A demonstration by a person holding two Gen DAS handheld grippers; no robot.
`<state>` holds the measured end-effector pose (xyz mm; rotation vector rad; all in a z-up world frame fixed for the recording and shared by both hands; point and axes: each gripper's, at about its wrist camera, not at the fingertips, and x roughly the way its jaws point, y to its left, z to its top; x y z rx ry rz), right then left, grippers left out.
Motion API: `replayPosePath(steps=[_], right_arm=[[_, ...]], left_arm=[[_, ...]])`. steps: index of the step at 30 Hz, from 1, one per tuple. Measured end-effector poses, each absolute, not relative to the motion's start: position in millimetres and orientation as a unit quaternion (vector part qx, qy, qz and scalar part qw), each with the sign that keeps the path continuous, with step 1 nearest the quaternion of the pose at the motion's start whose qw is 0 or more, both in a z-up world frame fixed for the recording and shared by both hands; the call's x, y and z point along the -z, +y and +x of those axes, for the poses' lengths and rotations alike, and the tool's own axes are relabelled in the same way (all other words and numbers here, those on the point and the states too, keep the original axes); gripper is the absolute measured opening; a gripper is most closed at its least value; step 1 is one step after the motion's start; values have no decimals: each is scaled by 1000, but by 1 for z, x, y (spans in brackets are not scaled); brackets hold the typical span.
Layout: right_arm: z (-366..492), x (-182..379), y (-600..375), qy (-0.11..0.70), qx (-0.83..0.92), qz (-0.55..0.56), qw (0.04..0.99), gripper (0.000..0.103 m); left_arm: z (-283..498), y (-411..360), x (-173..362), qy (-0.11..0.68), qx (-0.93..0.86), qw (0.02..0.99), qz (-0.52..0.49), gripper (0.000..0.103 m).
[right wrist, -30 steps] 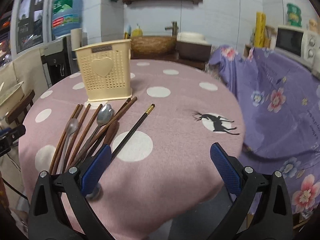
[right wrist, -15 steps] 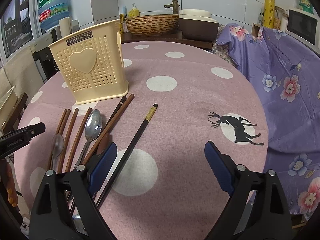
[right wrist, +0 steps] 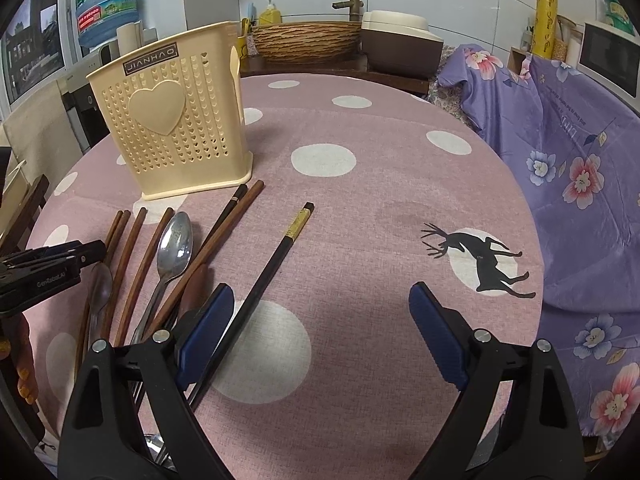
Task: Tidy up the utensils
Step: 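Move the left and right tools down toward the row of utensils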
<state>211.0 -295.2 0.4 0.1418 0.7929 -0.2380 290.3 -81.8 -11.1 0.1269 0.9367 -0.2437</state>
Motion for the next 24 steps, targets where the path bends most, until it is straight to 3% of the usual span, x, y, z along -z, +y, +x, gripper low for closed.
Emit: replayPosePath(steps=[17, 24], right_arm=[[222, 2, -311, 401, 131, 99, 901, 89], [258, 6, -303, 437, 121, 130, 882, 73]], left_arm=[[309, -66, 11, 457, 96, 881, 73, 34], [306, -81, 12, 457, 110, 879, 78, 33]])
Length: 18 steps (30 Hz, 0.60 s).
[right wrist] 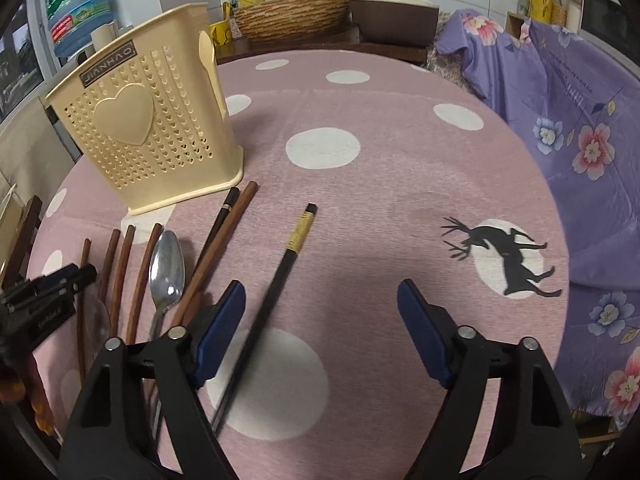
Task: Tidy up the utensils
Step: 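Move the left and right tools down toward the row of utensils, then grasp a wooden chopstick with the left tool while the right tool grasps a black chopstick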
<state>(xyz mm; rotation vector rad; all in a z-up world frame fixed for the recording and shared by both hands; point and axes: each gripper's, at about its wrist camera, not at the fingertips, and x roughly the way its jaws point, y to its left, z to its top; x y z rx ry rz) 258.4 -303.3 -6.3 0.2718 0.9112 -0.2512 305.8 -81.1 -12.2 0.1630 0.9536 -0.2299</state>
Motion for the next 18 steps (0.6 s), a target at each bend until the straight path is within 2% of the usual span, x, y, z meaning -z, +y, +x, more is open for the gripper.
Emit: replayPosePath(steps=[6, 9, 14, 18], right_arm=[[281, 15, -292, 460, 124, 124, 870, 59], [285, 17, -283, 461, 135, 101, 871, 53], [289, 17, -277, 459, 139, 90, 873, 43], [295, 16, -273, 464, 134, 89, 871, 29]], left_arm=[[297, -85, 14, 450, 104, 884, 73, 32], [296, -84, 14, 447, 94, 887, 68, 29], [299, -82, 14, 446, 82, 889, 63, 15], [303, -82, 14, 445, 80, 889, 65, 11]])
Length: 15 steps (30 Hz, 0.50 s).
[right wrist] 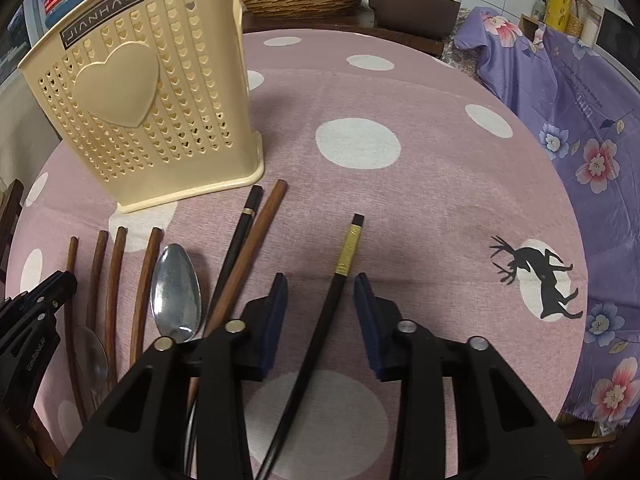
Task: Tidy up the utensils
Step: 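Grasp a wooden chopstick with the left tool while the right tool grasps a black chopstick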
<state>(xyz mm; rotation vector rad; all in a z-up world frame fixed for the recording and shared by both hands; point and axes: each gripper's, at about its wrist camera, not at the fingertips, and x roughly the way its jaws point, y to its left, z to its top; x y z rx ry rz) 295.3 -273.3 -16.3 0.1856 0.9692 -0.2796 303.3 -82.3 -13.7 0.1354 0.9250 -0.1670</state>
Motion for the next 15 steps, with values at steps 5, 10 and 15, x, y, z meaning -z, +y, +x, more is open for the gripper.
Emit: replayPosePath(steps=[5, 10, 15], right_arm=[[300, 16, -275, 467, 130, 89, 870, 20], [302, 15, -269, 468, 122, 78, 872, 12], [302, 15, -271, 467, 115, 80, 873, 11]], left_arm=[[309, -83, 13, 447, 83, 888, 72, 10], [310, -86, 14, 443, 82, 889, 77, 9], [313, -87, 14, 444, 83, 889, 78, 8]])
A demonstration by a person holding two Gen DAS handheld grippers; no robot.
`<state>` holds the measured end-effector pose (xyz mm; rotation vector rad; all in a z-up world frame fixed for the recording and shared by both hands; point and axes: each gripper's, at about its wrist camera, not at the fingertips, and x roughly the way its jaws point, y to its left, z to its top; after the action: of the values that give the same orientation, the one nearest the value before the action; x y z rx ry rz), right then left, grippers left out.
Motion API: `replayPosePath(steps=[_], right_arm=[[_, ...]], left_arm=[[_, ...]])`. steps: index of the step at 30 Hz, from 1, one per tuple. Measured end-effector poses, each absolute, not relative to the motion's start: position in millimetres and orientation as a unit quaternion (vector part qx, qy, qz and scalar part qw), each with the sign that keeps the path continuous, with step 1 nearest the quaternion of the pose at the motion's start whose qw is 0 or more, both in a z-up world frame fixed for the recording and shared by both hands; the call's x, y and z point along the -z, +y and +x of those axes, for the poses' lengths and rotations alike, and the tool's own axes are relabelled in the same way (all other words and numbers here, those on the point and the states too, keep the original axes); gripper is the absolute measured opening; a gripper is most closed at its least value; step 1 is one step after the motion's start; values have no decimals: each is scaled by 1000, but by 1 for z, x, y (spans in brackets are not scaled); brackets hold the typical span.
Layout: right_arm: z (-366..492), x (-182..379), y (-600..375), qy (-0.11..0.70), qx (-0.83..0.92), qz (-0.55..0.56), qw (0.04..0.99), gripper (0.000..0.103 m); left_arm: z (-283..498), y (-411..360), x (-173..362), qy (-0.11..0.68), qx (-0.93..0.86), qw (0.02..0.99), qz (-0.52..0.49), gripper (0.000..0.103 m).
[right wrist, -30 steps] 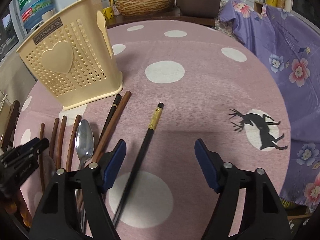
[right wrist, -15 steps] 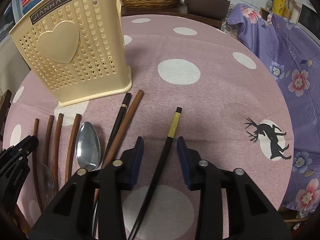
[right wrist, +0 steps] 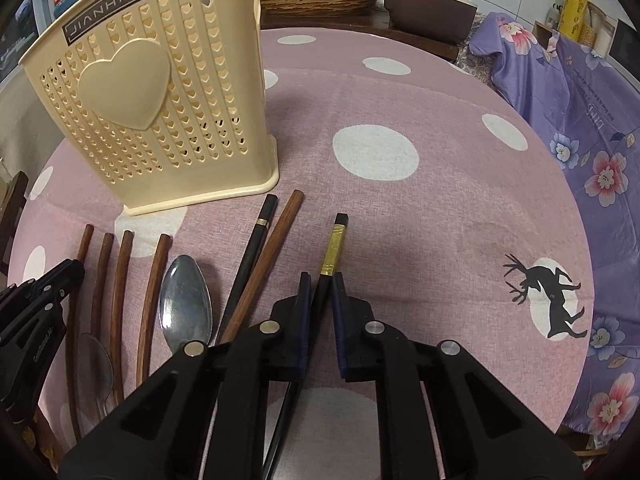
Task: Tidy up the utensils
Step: 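Grasp a wooden chopstick with the left tool while the right tool grasps a black chopstick, then lift both chopsticks and lower them into the cream holder with both tools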
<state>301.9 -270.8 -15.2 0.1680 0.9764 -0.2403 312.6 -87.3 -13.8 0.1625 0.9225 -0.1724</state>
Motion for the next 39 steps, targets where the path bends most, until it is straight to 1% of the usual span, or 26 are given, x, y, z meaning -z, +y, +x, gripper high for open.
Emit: replayPosePath(steps=[7, 12, 20, 26, 34, 39], right_arm=[[303, 15, -276, 462, 107, 84, 876, 11], [305, 15, -286, 456, 89, 115, 878, 10], [301, -4, -294, 418, 69, 126, 897, 8], [295, -25, -298, 383, 52, 131, 913, 7], [273, -73, -309, 329, 24, 141, 933, 7], [254, -105, -319, 306, 6, 145, 941, 7]], left_arm=[[315, -88, 13, 446, 82, 888, 72, 8], [321, -81, 12, 454, 89, 886, 39, 8], [321, -77, 2, 439, 97, 893, 17, 8], [315, -70, -24, 412, 109, 905, -2, 8], [301, -58, -75, 353, 129, 926, -25, 8], [291, -52, -101, 328, 142, 933, -30, 8]])
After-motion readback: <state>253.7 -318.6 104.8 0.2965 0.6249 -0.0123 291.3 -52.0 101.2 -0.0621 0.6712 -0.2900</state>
